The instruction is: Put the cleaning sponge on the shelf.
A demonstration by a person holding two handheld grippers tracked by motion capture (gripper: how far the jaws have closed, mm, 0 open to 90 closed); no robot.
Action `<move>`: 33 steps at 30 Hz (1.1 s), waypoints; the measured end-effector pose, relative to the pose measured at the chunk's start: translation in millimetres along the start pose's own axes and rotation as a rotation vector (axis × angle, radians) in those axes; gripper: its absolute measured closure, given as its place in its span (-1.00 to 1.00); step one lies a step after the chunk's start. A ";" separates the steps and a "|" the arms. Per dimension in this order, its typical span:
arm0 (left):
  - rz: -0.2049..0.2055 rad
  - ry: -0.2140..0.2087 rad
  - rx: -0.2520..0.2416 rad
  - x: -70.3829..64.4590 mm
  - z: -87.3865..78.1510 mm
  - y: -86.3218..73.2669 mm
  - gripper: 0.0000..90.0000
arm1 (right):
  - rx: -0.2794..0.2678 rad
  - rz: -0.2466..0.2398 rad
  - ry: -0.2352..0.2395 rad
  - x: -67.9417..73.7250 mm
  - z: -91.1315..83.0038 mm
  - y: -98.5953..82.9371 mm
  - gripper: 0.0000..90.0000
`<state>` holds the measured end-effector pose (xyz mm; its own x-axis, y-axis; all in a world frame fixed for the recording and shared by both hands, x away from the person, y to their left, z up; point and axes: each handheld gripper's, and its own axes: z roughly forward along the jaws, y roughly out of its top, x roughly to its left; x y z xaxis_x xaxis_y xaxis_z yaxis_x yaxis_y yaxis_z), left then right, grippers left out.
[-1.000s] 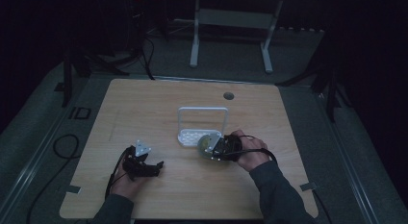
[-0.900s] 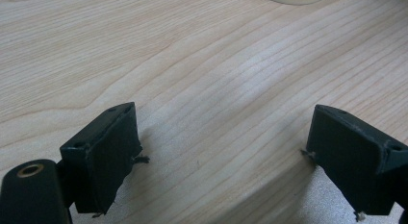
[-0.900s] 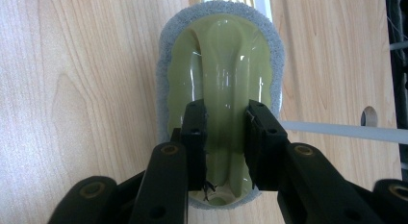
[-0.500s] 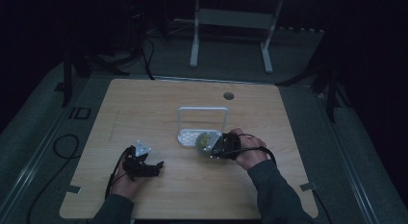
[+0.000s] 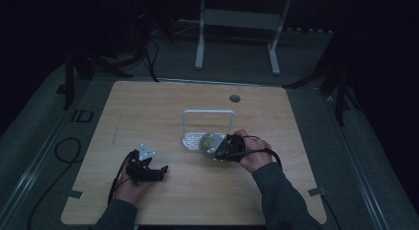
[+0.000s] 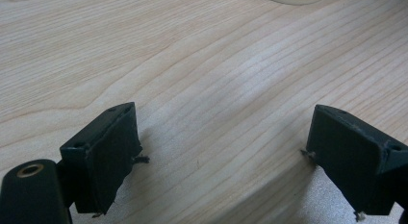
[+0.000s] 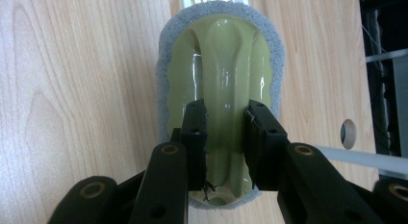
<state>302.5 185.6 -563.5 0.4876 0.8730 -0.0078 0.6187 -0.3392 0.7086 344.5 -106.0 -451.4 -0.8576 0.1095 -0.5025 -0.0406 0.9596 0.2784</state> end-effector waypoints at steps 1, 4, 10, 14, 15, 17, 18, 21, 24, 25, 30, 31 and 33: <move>0.001 0.000 0.000 0.1 0.0 0.0 -0.75 | -0.003 -0.004 -0.002 -0.4 -0.3 1.3 0.60; 0.001 0.000 0.000 0.1 0.0 0.0 -0.75 | -0.005 -0.019 -0.006 -1.6 -0.8 5.3 0.60; 0.003 0.000 0.000 0.2 0.0 0.1 -0.75 | -0.014 -0.023 -0.002 -3.5 1.8 9.7 0.60; 0.002 0.001 0.000 0.2 0.0 0.1 -0.75 | -0.016 -0.023 0.002 -4.4 4.5 11.3 0.60; 0.002 0.001 0.000 0.2 0.0 0.0 -0.75 | -0.015 -0.024 0.004 -4.7 4.8 11.7 0.60; 0.003 0.001 0.000 0.2 0.0 0.0 -0.75 | -0.008 -0.033 0.001 -5.2 5.3 13.2 0.60; 0.003 0.001 0.000 0.2 0.0 0.0 -0.75 | -0.005 -0.039 -0.002 -5.9 5.3 14.2 0.60; 0.003 0.001 0.000 0.2 0.0 0.1 -0.75 | -0.008 -0.045 -0.004 -9.0 4.5 16.8 0.60; 0.002 0.001 0.000 0.2 0.0 0.0 -0.75 | -0.016 -0.046 0.000 -12.2 4.0 18.4 0.60; 0.003 0.001 0.000 0.2 0.0 0.1 -0.75 | -0.013 -0.052 -0.002 -12.7 4.0 19.0 0.60; 0.002 0.001 -0.001 0.1 0.1 0.0 -0.75 | -0.028 -0.064 0.003 -16.3 3.1 21.6 0.60; 0.002 0.001 -0.001 0.2 0.1 0.0 -0.75 | -0.027 -0.063 0.003 -16.6 3.3 22.3 0.60; 0.002 0.001 -0.001 0.2 0.1 0.0 -0.75 | -0.021 -0.070 0.003 -16.8 4.2 23.8 0.60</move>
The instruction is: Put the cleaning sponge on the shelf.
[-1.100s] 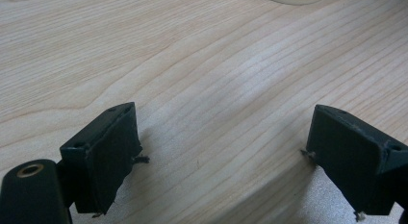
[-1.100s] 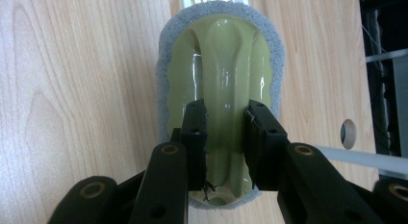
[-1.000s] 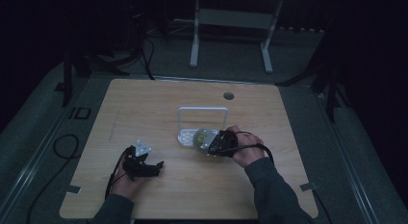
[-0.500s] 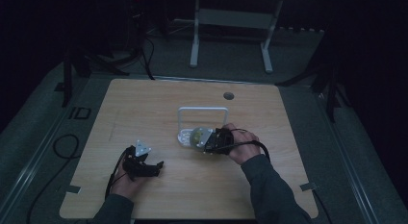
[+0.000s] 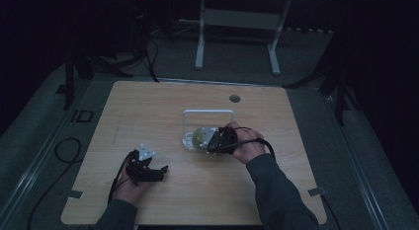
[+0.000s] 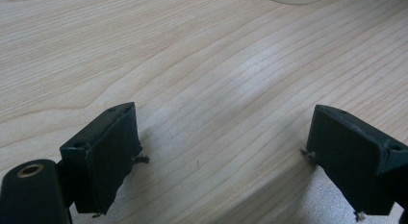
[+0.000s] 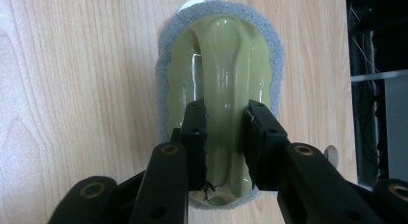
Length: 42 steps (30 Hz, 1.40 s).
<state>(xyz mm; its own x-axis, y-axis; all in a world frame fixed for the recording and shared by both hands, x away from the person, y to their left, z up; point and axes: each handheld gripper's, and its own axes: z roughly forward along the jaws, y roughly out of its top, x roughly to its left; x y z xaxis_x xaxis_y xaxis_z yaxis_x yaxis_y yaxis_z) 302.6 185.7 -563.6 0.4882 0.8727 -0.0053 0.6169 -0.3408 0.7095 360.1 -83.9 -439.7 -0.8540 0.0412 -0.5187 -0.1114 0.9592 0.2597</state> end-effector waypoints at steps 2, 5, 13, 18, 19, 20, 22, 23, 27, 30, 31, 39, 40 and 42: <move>0.000 0.000 0.000 0.0 0.0 0.0 -0.75 | 0.003 0.001 0.002 0.1 0.4 0.7 0.60; 0.000 0.000 0.000 0.0 0.0 0.0 -0.75 | 0.004 -0.007 0.004 -0.2 3.2 1.7 0.60; 0.000 0.000 0.000 0.1 0.0 0.0 -0.75 | 0.006 -0.015 0.014 -0.8 7.9 2.4 0.60; 0.000 0.000 0.000 0.0 0.0 0.0 -0.75 | 0.005 -0.025 0.013 -1.3 10.1 2.9 0.60; 0.000 0.000 0.000 0.0 0.0 0.0 -0.75 | 0.003 -0.028 0.014 -1.5 10.6 3.0 0.60; 0.000 0.000 0.000 0.0 0.0 0.0 -0.75 | 0.003 -0.027 0.016 -1.5 11.1 3.2 0.60; 0.000 0.000 0.000 0.0 0.0 0.0 -0.75 | 0.004 -0.033 0.014 -2.1 12.0 3.6 0.60; 0.001 0.000 0.000 0.1 0.0 0.0 -0.75 | 0.004 -0.030 0.015 -2.1 12.5 3.8 0.60; 0.000 0.000 0.000 0.0 0.0 0.0 -0.75 | 0.012 -0.043 0.018 -2.1 15.2 5.6 0.60; 0.000 -0.001 0.000 0.0 0.0 0.0 -0.75 | 0.019 -0.047 0.018 -2.0 17.0 6.7 0.60; 0.000 -0.001 0.000 0.0 0.0 0.0 -0.75 | 0.023 -0.051 0.017 -2.2 17.3 7.4 0.60; 0.000 0.000 0.000 0.0 0.0 0.0 -0.75 | 0.032 -0.078 0.005 -4.3 16.9 15.8 0.60; 0.000 0.000 0.000 0.0 0.0 0.0 -0.75 | 0.032 -0.077 0.006 -4.2 17.7 15.9 0.60; 0.000 0.000 0.000 0.0 0.0 0.0 -0.75 | 0.046 -0.080 0.006 -3.9 19.8 15.3 0.60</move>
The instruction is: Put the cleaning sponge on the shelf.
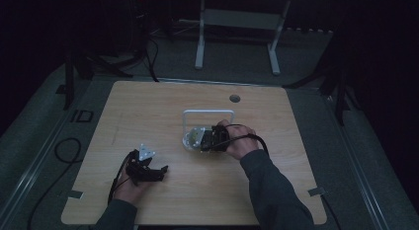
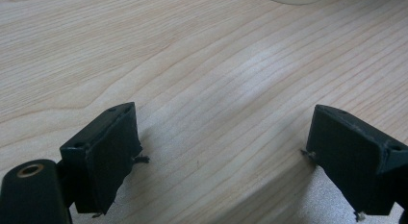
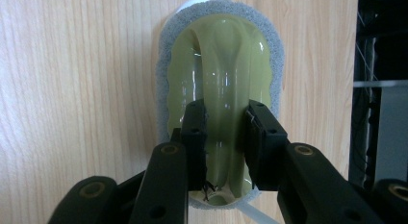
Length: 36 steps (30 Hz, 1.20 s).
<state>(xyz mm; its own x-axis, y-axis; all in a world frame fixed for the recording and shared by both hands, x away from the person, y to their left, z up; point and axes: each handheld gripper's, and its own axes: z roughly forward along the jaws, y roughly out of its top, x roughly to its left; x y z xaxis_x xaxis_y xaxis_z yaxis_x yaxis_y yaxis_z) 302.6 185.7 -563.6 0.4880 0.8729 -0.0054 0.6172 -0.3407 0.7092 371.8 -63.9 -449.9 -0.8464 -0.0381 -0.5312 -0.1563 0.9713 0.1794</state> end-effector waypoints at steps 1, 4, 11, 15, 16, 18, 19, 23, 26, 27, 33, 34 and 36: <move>0.000 0.000 0.000 0.0 0.0 0.0 -0.75 | 0.006 -0.004 0.001 -0.1 1.2 -0.5 0.60; 0.001 -0.001 0.000 0.1 0.0 0.0 -0.75 | 0.006 -0.003 0.005 -0.4 3.5 -1.0 0.60; 0.000 0.000 0.000 0.0 0.0 0.0 -0.75 | 0.017 -0.019 0.012 1.0 9.7 1.7 0.60; 0.001 0.000 0.000 0.1 0.0 0.0 -0.75 | 0.024 -0.017 0.018 1.9 12.5 4.3 0.60; 0.000 0.000 0.000 0.0 0.0 0.0 -0.75 | 0.023 -0.023 0.017 1.5 13.3 5.0 0.60; 0.000 0.000 0.000 0.0 0.0 0.0 -0.75 | 0.023 -0.025 0.018 1.1 14.9 5.7 0.60; 0.000 0.000 0.000 0.0 0.0 0.0 -0.75 | 0.028 -0.021 0.017 1.4 15.5 5.8 0.60; 0.000 0.000 0.000 0.0 0.0 0.0 -0.75 | 0.033 -0.023 0.009 0.9 17.0 5.7 0.60; 0.000 0.000 0.000 0.0 0.0 0.0 -0.75 | 0.032 -0.022 0.006 0.9 17.4 6.0 0.60; 0.001 -0.001 0.000 0.1 0.0 0.0 -0.75 | 0.028 -0.026 0.005 0.8 17.9 6.3 0.60; 0.000 0.000 -0.001 0.0 0.0 0.0 -0.75 | 0.037 -0.040 0.008 1.5 21.3 9.5 0.60; 0.000 0.000 0.000 0.0 0.0 0.0 -0.75 | 0.037 -0.040 0.008 1.2 21.8 9.6 0.60; 0.001 0.000 0.000 0.1 0.0 0.0 -0.75 | 0.039 -0.032 0.009 1.1 22.2 9.8 0.60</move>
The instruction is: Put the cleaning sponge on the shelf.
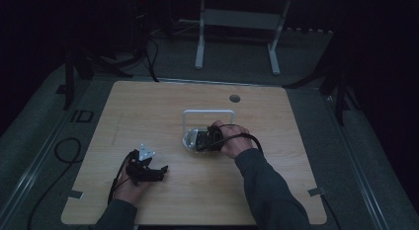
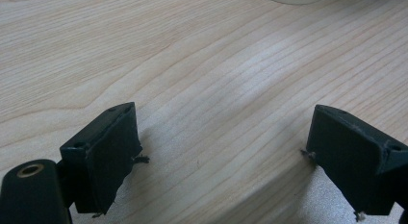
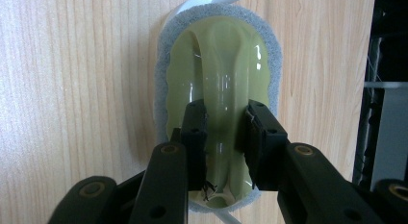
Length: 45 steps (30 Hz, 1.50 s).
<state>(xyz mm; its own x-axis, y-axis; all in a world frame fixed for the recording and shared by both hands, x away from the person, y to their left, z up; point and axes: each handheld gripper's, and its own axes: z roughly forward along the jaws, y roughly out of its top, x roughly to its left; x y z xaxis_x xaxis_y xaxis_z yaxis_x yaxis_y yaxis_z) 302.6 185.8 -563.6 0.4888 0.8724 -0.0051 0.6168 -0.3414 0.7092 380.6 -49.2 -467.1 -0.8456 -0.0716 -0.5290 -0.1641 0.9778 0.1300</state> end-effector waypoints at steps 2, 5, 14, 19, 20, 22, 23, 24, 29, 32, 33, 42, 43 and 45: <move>0.000 0.001 0.000 0.0 0.0 0.0 -0.75 | -0.001 0.001 -0.002 -0.7 0.5 0.0 0.60; 0.000 0.000 0.000 0.0 0.0 0.0 -0.75 | -0.004 0.002 -0.005 -1.4 1.5 0.0 0.60; 0.000 0.000 0.000 0.0 0.0 0.0 -0.75 | 0.000 0.007 -0.016 -1.4 3.7 1.1 0.59; -0.001 0.001 0.000 -0.1 0.0 0.0 -0.75 | 0.002 0.003 -0.024 -1.5 5.1 1.8 0.59; 0.000 0.000 0.000 0.0 0.0 0.0 -0.75 | 0.004 0.003 -0.025 -1.6 5.4 1.7 0.59; 0.000 0.001 0.000 0.0 0.0 0.0 -0.75 | 0.006 0.007 -0.029 -1.9 6.5 1.4 0.59; 0.000 0.000 0.000 0.0 0.0 0.0 -0.75 | 0.005 0.006 -0.032 -2.3 7.1 1.3 0.59; 0.000 0.000 0.001 0.0 -0.1 0.0 -0.75 | 0.006 0.009 -0.034 -2.3 7.5 1.3 0.59; 0.001 0.000 0.001 0.0 -0.1 0.0 -0.75 | 0.012 0.012 -0.044 -1.8 9.1 2.0 0.60; 0.001 0.000 0.001 0.0 -0.1 0.0 -0.75 | 0.015 0.013 -0.047 -2.4 10.6 1.7 0.60; 0.001 0.001 0.001 0.0 -0.1 0.0 -0.75 | 0.016 0.014 -0.050 -2.6 11.2 1.5 0.60; 0.001 0.001 0.001 0.0 -0.1 0.0 -0.75 | 0.021 0.012 -0.057 -3.5 14.2 1.2 0.61; 0.001 0.001 0.001 0.0 -0.1 0.0 -0.75 | 0.021 0.012 -0.058 -3.6 14.5 1.1 0.61; 0.001 0.001 0.001 0.0 -0.1 0.0 -0.75 | 0.021 0.010 -0.061 -3.9 15.1 1.0 0.61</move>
<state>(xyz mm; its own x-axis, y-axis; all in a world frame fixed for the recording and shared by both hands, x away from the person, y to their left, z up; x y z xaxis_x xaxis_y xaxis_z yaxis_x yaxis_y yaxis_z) 302.6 185.8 -563.5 0.4887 0.8724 -0.0039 0.6170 -0.3425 0.7085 391.4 -45.0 -477.6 -0.8146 -0.0508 -0.5779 -0.1448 0.9824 0.1178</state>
